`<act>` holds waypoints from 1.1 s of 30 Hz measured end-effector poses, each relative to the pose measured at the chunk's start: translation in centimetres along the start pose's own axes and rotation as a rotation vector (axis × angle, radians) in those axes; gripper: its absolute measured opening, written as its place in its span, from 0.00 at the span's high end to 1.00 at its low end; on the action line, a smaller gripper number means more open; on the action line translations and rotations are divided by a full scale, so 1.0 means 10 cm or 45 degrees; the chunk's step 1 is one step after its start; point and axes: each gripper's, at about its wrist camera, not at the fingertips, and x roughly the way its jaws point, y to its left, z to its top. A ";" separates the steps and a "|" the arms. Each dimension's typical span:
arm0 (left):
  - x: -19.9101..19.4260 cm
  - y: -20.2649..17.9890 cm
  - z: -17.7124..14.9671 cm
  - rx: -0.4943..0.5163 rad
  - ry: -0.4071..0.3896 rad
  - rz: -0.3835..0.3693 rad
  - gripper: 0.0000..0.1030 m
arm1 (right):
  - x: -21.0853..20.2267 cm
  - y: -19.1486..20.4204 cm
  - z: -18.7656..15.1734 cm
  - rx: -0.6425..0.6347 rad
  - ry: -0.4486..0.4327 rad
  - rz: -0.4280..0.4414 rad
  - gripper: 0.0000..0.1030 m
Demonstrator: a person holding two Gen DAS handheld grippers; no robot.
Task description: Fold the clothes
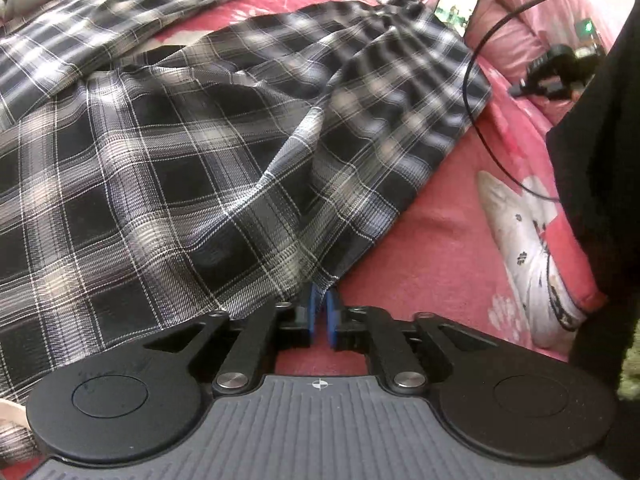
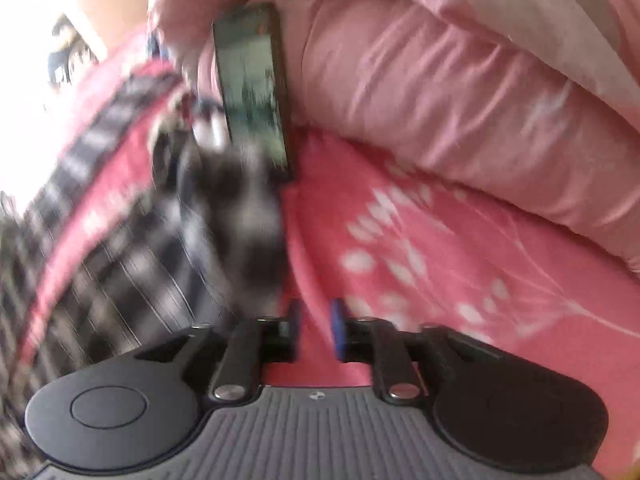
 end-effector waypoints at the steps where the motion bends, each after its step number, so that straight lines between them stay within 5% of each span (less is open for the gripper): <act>1: -0.02 0.01 0.03 -0.004 0.004 0.001 0.85 | 0.04 -0.04 0.06 0.056 0.001 0.042 0.71; 4: -0.16 -0.03 0.05 0.006 -0.006 0.015 0.81 | 0.16 -0.14 0.22 0.184 -0.023 0.136 0.70; 14: -0.30 0.31 0.82 0.144 0.045 0.155 0.70 | 0.61 -0.12 0.42 0.153 0.004 0.273 0.63; 16: -0.21 0.36 0.99 0.175 0.033 0.159 0.69 | 0.63 -0.07 0.41 0.100 0.007 0.251 0.76; 17: -0.14 0.37 1.05 0.184 0.015 0.156 0.69 | 0.65 -0.04 0.40 0.074 0.008 0.240 0.94; 22: 0.12 0.39 1.23 0.124 -0.094 0.137 0.69 | -0.02 -0.07 0.32 0.068 -0.248 0.232 0.99; 25: 0.18 0.42 1.23 0.116 -0.124 0.142 0.69 | -0.21 -0.16 0.18 0.072 -0.270 0.137 0.99; 29: 0.23 0.49 1.20 0.101 -0.129 0.142 0.69 | 0.11 -0.43 0.08 0.151 -0.161 -0.039 0.98; 33: 0.24 0.56 1.18 0.094 -0.128 0.150 0.69 | 0.18 -0.48 0.10 0.142 -0.199 -0.241 0.88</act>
